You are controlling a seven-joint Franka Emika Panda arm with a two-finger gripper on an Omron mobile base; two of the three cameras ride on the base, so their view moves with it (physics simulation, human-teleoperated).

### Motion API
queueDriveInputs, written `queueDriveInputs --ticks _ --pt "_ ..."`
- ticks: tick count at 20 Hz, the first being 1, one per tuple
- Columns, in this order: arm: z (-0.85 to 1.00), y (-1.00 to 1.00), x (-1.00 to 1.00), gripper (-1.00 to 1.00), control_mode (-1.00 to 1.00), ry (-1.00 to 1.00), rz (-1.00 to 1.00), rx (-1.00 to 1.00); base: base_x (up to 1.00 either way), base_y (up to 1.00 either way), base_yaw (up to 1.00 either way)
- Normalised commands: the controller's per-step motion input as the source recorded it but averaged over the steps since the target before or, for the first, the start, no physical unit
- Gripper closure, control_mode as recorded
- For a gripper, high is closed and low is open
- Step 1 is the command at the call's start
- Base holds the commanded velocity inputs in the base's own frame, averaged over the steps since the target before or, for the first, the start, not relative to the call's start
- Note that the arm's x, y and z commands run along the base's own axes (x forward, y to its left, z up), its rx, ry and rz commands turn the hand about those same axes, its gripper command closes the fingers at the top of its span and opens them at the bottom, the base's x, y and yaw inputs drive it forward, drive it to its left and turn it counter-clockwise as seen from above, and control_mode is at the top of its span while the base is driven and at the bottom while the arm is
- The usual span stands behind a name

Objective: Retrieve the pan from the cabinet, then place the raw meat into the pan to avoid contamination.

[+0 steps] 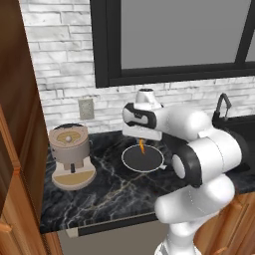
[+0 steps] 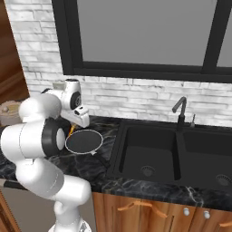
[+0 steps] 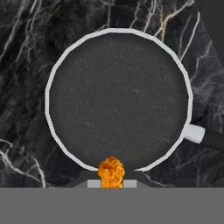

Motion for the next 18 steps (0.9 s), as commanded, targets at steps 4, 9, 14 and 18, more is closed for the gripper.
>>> queueDriveInputs --ticks 4,9,14,18 --pt "-0.22 -0.11 0.28 1.00 -1.00 -0.08 -0.16 -0.04 0.00 0.00 0.00" --pt "-0.18 -0.25 0.02 1.00 -1.00 0.00 -0.16 0.00 0.00 0.00 0.00" --pt "-0.30 -0.22 0.05 1.00 -1.00 0.00 -0.16 0.00 0.00 0.00 0.00" --pt "-0.42 0.00 0.04 1.00 -1.00 0.00 -0.15 0.00 0.00 0.00 0.00"
